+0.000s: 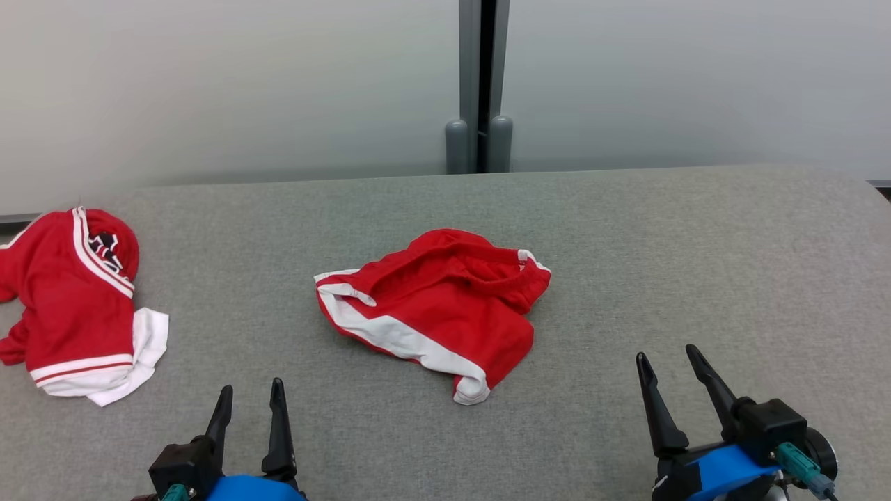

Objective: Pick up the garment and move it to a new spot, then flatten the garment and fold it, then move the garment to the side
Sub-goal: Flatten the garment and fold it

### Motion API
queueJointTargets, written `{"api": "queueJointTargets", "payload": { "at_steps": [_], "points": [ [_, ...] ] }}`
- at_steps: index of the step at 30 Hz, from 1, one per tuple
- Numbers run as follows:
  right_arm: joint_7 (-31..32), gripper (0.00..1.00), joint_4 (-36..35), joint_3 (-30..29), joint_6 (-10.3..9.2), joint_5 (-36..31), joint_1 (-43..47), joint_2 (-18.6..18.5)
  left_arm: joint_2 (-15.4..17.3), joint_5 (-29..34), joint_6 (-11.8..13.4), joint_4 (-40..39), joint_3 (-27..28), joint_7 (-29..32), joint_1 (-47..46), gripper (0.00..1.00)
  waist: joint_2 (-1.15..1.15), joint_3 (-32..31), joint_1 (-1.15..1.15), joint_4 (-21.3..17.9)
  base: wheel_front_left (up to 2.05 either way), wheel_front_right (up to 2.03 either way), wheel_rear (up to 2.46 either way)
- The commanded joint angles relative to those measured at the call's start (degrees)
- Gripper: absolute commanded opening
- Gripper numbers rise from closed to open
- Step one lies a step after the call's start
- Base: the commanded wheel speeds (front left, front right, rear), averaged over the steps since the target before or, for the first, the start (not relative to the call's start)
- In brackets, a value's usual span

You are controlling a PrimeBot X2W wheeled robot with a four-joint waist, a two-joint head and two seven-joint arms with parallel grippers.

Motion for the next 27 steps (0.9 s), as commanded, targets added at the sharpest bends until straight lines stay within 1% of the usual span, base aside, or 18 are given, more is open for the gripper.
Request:
{"api": "queueJointTargets", "payload": {
  "at_steps": [1,3,4,7,11,16,19,23,24,25,26,27],
  "points": [
    [-0.2,1.0,0.3,-0.3,0.01,-0.5,-0.9,-0.2,0.0,0.5,-0.2,0.0,-0.2,-0.2,-0.9,1.0,0.0,0.4,0.0,0.5,0.0,0.0,0.0],
    [-0.2,1.0,0.8,0.4,0.01,-1.5,-1.7,-0.2,-0.1,0.5,-0.3,-0.1,-0.3,-0.2,-1.3,1.0,0.0,0.9,0.0,1.3,0.0,0.0,0.0],
    [-0.2,1.0,1.1,1.8,0.01,-2.1,-2.3,-0.1,-0.1,0.5,-0.3,-0.3,-0.2,-0.2,-1.5,1.0,0.0,1.3,0.0,1.6,0.0,0.0,0.0],
    [-0.2,1.0,3.8,6.4,0.01,-1.2,-4.4,-0.1,-0.2,0.9,-0.4,-0.5,-0.4,-0.2,-1.9,1.0,0.0,2.3,0.0,3.0,0.0,0.0,0.0],
    [-0.2,1.0,10.7,11.9,0.01,-1.5,-8.7,-0.2,-0.3,0.9,-0.5,-1.1,-0.8,-0.2,-3.0,1.0,0.0,3.9,0.0,5.7,0.0,0.0,0.0],
    [0.1,1.0,19.7,16.8,0.01,0.3,-13.7,-0.2,-0.4,0.6,-0.3,-1.1,-1.3,-0.2,-3.8,1.0,0.0,5.8,0.0,9.2,0.0,0.0,0.0],
    [0.2,1.0,23.8,17.3,0.01,0.9,-16.0,-0.3,-0.4,0.6,-0.1,-1.0,-1.6,-0.2,-3.8,1.0,0.0,6.7,0.0,10.9,0.0,0.0,0.0],
    [0.1,1.0,26.4,17.6,0.01,1.2,-17.6,-0.2,-0.4,0.5,0.0,-0.9,-1.9,-0.2,-4.1,1.0,0.0,7.3,0.0,12.3,0.0,0.0,0.0],
    [0.1,0.9,27.1,17.7,0.01,1.2,-18.0,-0.2,-0.5,0.4,0.0,-0.8,-2.1,-0.2,-4.1,1.0,0.0,7.3,0.0,12.6,0.0,0.0,0.0],
    [0.0,0.46,27.9,17.6,0.01,1.2,-18.4,-0.2,-0.5,0.3,0.1,-0.8,-2.2,-0.2,-4.2,1.0,0.0,7.4,0.0,12.9,0.0,0.0,0.0],
    [0.0,0.33,28.6,17.4,0.01,1.3,-18.8,-0.2,-0.5,0.1,0.1,-0.8,-2.3,-0.2,-4.2,1.0,0.0,7.4,0.0,13.0,0.0,0.0,0.0],
    [0.0,0.0,29.2,17.1,0.01,1.1,-19.1,-0.2,-0.5,0.0,0.1,-0.9,-2.4,-0.2,-4.3,1.0,0.0,7.4,0.0,13.1,0.0,0.0,0.0]
  ]
}}
